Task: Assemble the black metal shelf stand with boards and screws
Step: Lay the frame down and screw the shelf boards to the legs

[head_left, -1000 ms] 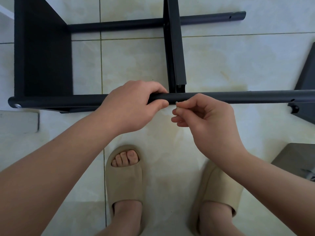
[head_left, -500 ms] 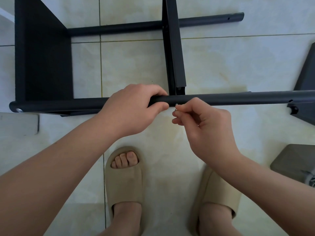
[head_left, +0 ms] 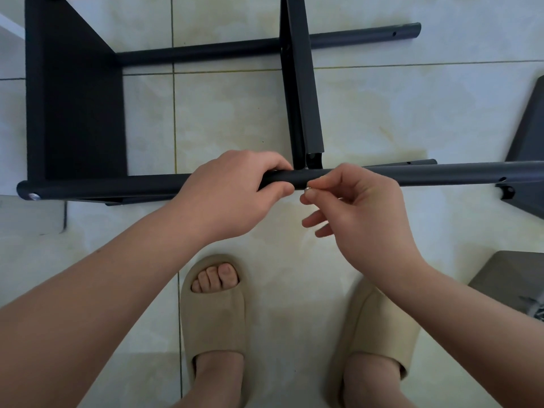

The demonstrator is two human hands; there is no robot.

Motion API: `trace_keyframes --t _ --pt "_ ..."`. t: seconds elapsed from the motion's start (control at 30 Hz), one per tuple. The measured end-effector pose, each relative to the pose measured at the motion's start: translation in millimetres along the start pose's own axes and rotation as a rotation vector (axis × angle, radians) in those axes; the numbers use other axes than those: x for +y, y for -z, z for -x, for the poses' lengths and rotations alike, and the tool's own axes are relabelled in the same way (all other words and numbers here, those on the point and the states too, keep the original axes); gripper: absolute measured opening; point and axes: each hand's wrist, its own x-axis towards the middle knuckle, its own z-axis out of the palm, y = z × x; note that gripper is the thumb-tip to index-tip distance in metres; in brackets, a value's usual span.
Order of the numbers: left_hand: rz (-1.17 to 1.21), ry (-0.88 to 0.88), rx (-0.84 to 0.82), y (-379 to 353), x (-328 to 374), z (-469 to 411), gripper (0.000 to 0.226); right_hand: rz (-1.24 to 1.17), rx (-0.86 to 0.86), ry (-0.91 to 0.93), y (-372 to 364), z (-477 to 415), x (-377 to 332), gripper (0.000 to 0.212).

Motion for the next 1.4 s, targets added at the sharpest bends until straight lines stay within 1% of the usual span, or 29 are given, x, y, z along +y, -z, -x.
trace_keyframes --t 0.07,0.17,0.2,0.27,0.33,0.4,0.43,0.5,0.6,0.67,0.73,0.8,0.83,0.9,1.07,1.23,1.4 --pt "0.007 0.003 -0.003 0 0 0 0.011 0.187 0.014 0.048 3 -3 -5 0.017" --pt "0.023 0.013 -0.008 1 0 -1 0.01 0.606 0.051 0.23 7 -7 -10 0.018" --pt "0.029 0.014 -0.009 2 0 -2 0.009 0.712 0.083 0.286 8 -8 -11 0.02" --pt "0.036 0.022 -0.017 3 1 -2 0.008 0.817 0.142 0.369 14 -10 -14 0.024" --pt "0.032 0.033 -0.042 4 2 -2 0.008 0.911 0.15 0.394 19 -13 -15 0.037" --pt "0.033 0.038 -0.077 8 5 -3 0.012 1.016 0.077 0.343 22 -17 -16 0.049" --pt "0.039 0.043 -0.086 9 6 -5 0.015 1.052 0.039 0.306 23 -19 -18 0.05" --pt "0.045 0.061 -0.096 13 7 -9 0.026 1.057 -0.012 0.272 25 -23 -20 0.044" --pt "0.042 0.116 -0.086 20 9 -27 0.053 0.974 -0.013 0.281 27 -25 -21 0.039" --pt "0.126 0.202 -0.074 22 14 -46 0.061 0.953 -0.01 0.298 29 -25 -20 0.038" --pt "0.27 0.276 -0.124 21 23 -63 0.056 0.948 -0.014 0.303 30 -24 -19 0.039" --pt "0.397 0.287 -0.18 17 31 -76 0.039 0.938 -0.014 0.313 31 -24 -18 0.04" --pt "0.419 0.278 -0.193 15 34 -80 0.032 0.933 -0.012 0.317 32 -24 -17 0.041" --pt "0.433 0.269 -0.184 11 37 -83 0.026 0.924 0.0 0.327 33 -24 -15 0.042" --pt "0.474 0.256 -0.112 9 32 -80 0.02 0.896 0.037 0.364 36 -24 -12 0.042" --pt "0.485 0.243 -0.125 9 26 -79 0.019 0.89 0.03 0.372 36 -27 -10 0.039" --pt "0.489 0.236 -0.131 9 23 -82 0.019 0.888 0.035 0.375 36 -33 -10 0.042"
